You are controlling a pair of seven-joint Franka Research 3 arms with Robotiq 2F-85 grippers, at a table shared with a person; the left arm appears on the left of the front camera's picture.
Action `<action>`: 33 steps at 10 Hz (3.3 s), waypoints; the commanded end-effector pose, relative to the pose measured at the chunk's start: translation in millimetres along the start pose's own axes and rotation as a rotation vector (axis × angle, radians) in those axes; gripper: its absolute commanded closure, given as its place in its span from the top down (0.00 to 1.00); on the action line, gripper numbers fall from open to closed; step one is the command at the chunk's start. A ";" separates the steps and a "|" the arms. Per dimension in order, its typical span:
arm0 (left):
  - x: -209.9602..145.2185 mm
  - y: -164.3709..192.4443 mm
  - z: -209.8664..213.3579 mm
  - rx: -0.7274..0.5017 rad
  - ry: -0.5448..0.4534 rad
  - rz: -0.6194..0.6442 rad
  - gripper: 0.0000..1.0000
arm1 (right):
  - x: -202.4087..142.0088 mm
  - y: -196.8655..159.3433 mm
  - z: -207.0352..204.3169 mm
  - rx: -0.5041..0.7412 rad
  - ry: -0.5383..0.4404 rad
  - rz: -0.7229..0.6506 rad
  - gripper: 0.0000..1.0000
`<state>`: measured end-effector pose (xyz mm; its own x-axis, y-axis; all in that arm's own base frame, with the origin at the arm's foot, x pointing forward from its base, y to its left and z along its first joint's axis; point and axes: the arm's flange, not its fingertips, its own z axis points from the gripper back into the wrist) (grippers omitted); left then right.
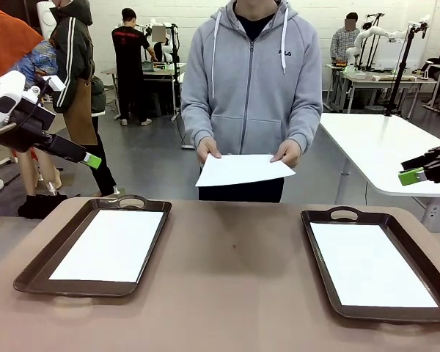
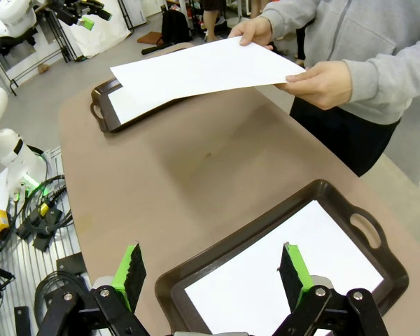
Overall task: Sort the A4 documents.
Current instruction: Receive the A4 Paper.
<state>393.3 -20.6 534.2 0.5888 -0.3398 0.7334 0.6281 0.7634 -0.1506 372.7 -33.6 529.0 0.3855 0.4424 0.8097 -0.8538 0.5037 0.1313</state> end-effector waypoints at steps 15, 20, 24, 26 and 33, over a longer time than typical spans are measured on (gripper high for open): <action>0.7 0.3 0.3 0.008 -0.008 -0.001 1.00 | 0.0 0.2 -0.8 0.004 -0.001 0.000 1.00; 5.7 1.1 -7.7 -0.033 -0.025 0.053 1.00 | 0.0 0.2 -0.8 0.004 -0.001 0.000 1.00; 26.4 10.1 -46.0 -0.066 -0.044 0.337 1.00 | 0.0 0.2 -0.8 0.004 -0.001 0.000 1.00; 39.2 8.1 -72.7 -0.150 0.027 0.458 1.00 | 0.0 0.2 -0.8 0.004 -0.001 0.000 1.00; 70.0 11.9 -156.0 -0.569 0.013 0.835 1.00 | 0.0 0.2 -0.8 0.004 -0.001 0.000 1.00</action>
<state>510.9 -116.7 479.9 0.9519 0.1411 0.2719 0.1958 0.4022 -0.8944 372.6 -33.7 529.1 0.3854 0.4427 0.8096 -0.8537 0.5040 0.1308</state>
